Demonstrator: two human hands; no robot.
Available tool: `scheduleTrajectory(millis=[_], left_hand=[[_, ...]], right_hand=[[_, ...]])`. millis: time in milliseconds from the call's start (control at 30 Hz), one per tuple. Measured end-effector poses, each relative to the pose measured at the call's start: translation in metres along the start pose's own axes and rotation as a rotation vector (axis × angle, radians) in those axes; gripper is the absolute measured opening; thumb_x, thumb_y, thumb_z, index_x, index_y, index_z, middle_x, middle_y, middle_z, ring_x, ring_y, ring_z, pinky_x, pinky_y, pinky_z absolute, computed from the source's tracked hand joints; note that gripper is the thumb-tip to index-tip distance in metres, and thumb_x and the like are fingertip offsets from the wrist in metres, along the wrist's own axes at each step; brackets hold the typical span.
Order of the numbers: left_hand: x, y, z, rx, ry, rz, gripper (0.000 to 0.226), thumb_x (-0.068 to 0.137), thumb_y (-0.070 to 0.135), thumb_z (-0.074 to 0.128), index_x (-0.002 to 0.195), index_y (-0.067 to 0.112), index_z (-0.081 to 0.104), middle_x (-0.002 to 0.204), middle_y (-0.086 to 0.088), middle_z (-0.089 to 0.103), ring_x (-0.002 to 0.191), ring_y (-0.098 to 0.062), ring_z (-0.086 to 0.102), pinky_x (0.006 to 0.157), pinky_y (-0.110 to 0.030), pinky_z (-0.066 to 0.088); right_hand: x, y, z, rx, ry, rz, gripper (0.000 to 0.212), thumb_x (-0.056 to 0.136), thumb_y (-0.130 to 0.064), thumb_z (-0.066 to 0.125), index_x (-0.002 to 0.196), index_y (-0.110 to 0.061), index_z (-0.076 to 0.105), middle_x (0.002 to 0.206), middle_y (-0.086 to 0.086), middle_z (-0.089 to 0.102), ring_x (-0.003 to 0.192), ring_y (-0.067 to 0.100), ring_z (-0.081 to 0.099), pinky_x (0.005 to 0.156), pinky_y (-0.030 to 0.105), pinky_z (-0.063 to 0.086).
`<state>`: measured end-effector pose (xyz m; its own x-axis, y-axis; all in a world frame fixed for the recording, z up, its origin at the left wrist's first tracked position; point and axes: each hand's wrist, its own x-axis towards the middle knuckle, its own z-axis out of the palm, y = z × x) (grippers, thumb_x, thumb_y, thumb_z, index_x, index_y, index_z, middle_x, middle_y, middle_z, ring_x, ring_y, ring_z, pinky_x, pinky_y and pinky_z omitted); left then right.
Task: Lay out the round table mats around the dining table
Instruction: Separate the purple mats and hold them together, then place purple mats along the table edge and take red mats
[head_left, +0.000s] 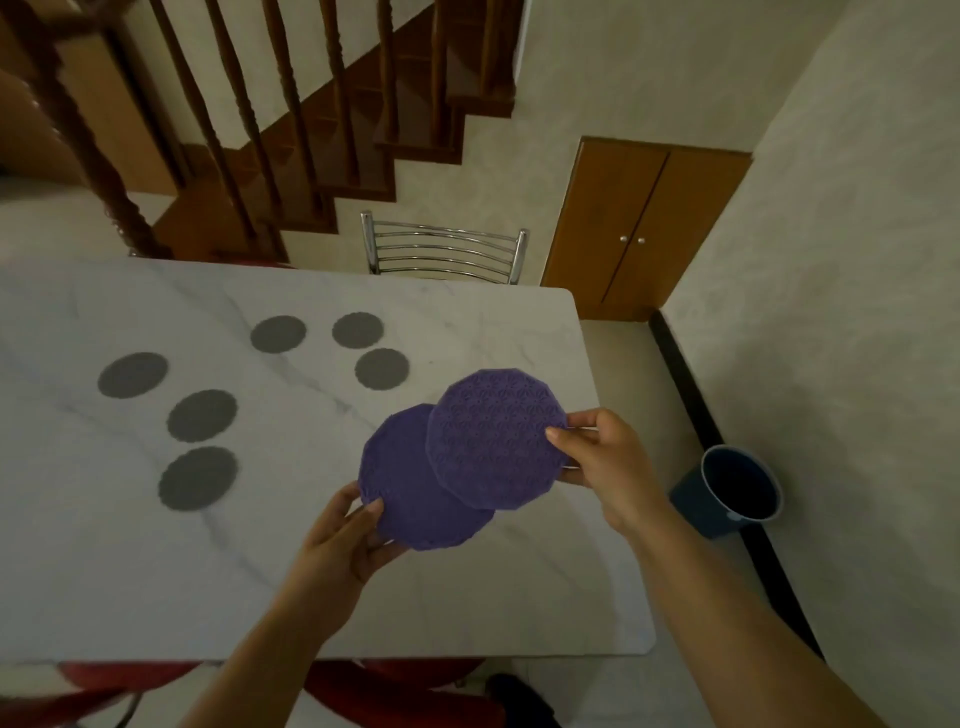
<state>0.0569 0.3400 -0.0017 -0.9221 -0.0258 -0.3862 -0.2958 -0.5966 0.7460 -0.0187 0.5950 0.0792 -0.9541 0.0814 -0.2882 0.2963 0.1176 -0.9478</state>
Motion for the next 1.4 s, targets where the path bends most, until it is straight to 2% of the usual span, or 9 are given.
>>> scheduleTrajectory(millis=[167,333,533,633,733,867,1133,1300,1400], left_hand=[[0.015,-0.007,0.008,-0.052,0.109,0.051,0.023,0.095,0.002,0.043,0.11,0.014,0.055,0.1,-0.006,0.075,0.084,-0.023,0.073,0.067,-0.035,0.061],[0.032,-0.019,0.019,-0.107,0.203,0.066,0.021,0.094,0.003,0.045,0.108,0.014,0.056,0.1,-0.006,0.074,0.082,-0.023,0.073,0.066,-0.036,0.061],[0.047,-0.028,0.03,-0.111,0.267,0.073,0.023,0.095,0.003,0.043,0.108,0.015,0.058,0.102,-0.007,0.074,0.085,-0.024,0.072,0.07,-0.04,0.061],[0.053,-0.028,0.036,-0.085,0.269,0.078,0.025,0.094,0.003,0.043,0.111,0.014,0.058,0.105,-0.007,0.073,0.087,-0.024,0.072,0.073,-0.04,0.061],[0.056,-0.025,0.042,-0.066,0.261,0.092,0.028,0.089,0.005,0.047,0.113,0.015,0.059,0.105,-0.007,0.074,0.087,-0.024,0.072,0.073,-0.038,0.061],[0.058,-0.024,0.048,-0.057,0.261,0.093,0.029,0.092,0.003,0.044,0.116,0.013,0.057,0.103,-0.008,0.073,0.086,-0.024,0.072,0.076,-0.041,0.06],[0.061,-0.023,0.055,-0.083,0.22,0.093,0.025,0.091,0.003,0.044,0.109,0.014,0.057,0.1,-0.008,0.073,0.085,-0.024,0.072,0.077,-0.043,0.06],[0.057,-0.023,0.053,-0.106,0.2,0.082,0.025,0.093,0.001,0.042,0.106,0.014,0.058,0.1,-0.007,0.073,0.085,-0.023,0.072,0.074,-0.04,0.061],[0.051,-0.023,0.048,-0.123,0.189,0.082,0.025,0.092,0.003,0.044,0.109,0.014,0.057,0.104,-0.008,0.072,0.087,-0.024,0.072,0.074,-0.04,0.061]], right_hand=[[0.05,0.007,-0.047,0.042,0.025,0.024,0.009,0.085,-0.008,0.064,0.09,-0.012,0.057,0.085,0.006,0.068,0.065,0.01,0.069,0.05,0.022,0.054],[0.119,0.026,-0.077,0.145,0.093,0.089,0.011,0.086,-0.007,0.062,0.097,-0.006,0.06,0.099,0.016,0.067,0.085,0.026,0.068,0.054,0.027,0.057],[0.198,0.064,-0.064,0.21,0.141,0.266,0.035,0.087,0.001,0.059,0.119,0.009,0.049,0.117,0.028,0.059,0.103,0.04,0.061,0.083,0.049,0.053],[0.226,0.082,-0.055,0.246,0.172,0.29,0.025,0.086,0.001,0.06,0.109,0.004,0.051,0.111,0.023,0.06,0.097,0.035,0.062,0.074,0.046,0.055],[0.246,0.102,-0.051,-0.105,0.234,0.266,0.024,0.084,-0.005,0.064,0.104,0.007,0.059,0.106,0.022,0.065,0.097,0.034,0.064,0.076,0.047,0.055],[0.247,0.116,-0.056,-0.56,0.186,0.196,0.021,0.083,-0.009,0.063,0.096,0.007,0.068,0.096,0.026,0.069,0.087,0.031,0.066,0.067,0.033,0.042],[0.239,0.11,-0.066,-0.79,0.066,0.17,0.02,0.082,-0.004,0.052,0.096,0.004,0.063,0.1,0.024,0.066,0.09,0.034,0.063,0.064,0.03,0.038],[0.208,0.081,-0.049,-0.71,-0.038,0.035,0.04,0.089,-0.015,0.053,0.128,-0.006,0.053,0.127,0.014,0.059,0.114,0.029,0.056,0.092,0.033,0.043],[0.168,0.055,-0.016,-0.468,-0.191,-0.075,0.037,0.092,-0.022,0.055,0.127,-0.012,0.056,0.125,0.009,0.062,0.112,0.023,0.059,0.1,0.035,0.044]])
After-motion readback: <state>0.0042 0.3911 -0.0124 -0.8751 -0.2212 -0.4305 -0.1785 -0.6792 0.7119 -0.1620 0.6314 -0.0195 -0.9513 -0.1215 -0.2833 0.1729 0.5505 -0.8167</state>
